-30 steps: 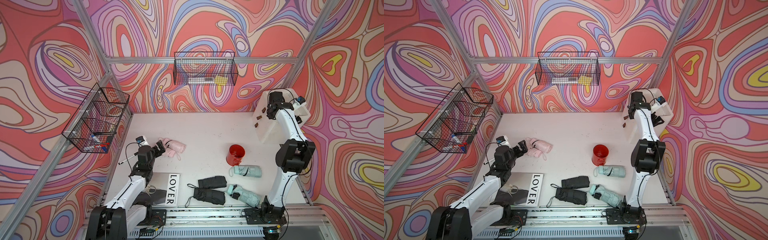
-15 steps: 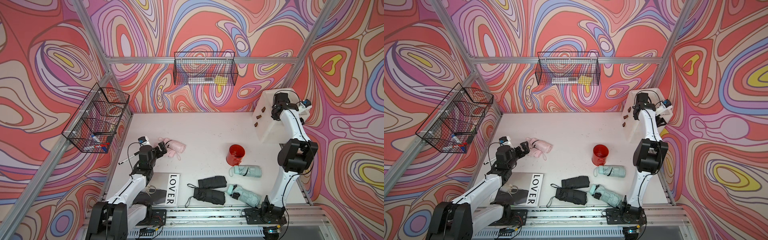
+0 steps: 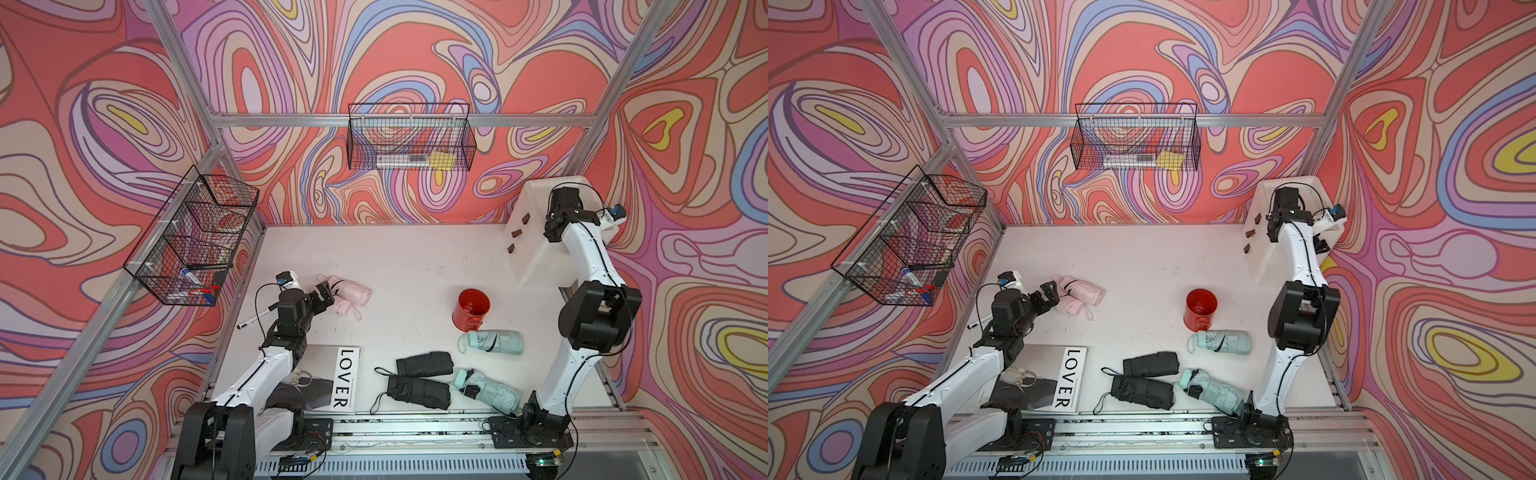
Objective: Place the umbrella in the drawer by color
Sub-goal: Move the storage box to the center of the board.
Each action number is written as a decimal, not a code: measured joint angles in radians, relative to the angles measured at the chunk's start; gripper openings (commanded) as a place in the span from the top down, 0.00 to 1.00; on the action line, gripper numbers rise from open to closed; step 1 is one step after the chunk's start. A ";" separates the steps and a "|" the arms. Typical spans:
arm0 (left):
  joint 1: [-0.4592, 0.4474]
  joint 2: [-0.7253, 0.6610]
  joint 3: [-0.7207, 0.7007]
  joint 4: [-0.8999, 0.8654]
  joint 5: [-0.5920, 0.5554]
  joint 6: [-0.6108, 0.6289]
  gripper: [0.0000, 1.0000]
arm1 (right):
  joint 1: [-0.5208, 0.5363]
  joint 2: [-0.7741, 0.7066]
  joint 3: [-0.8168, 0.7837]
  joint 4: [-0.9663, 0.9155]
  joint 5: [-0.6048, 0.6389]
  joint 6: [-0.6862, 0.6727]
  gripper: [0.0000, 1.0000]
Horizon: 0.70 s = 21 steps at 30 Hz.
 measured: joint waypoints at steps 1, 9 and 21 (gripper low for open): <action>0.000 0.000 0.000 0.000 0.000 0.000 0.01 | 0.000 -0.013 -0.018 0.008 -0.007 0.000 1.00; 0.000 0.000 0.000 -0.006 0.000 -0.007 0.01 | 0.003 -0.068 -0.057 0.006 -0.060 -0.037 1.00; 0.000 0.028 0.000 -0.005 0.002 -0.026 0.01 | 0.037 -0.263 -0.193 -0.082 -0.238 -0.160 1.00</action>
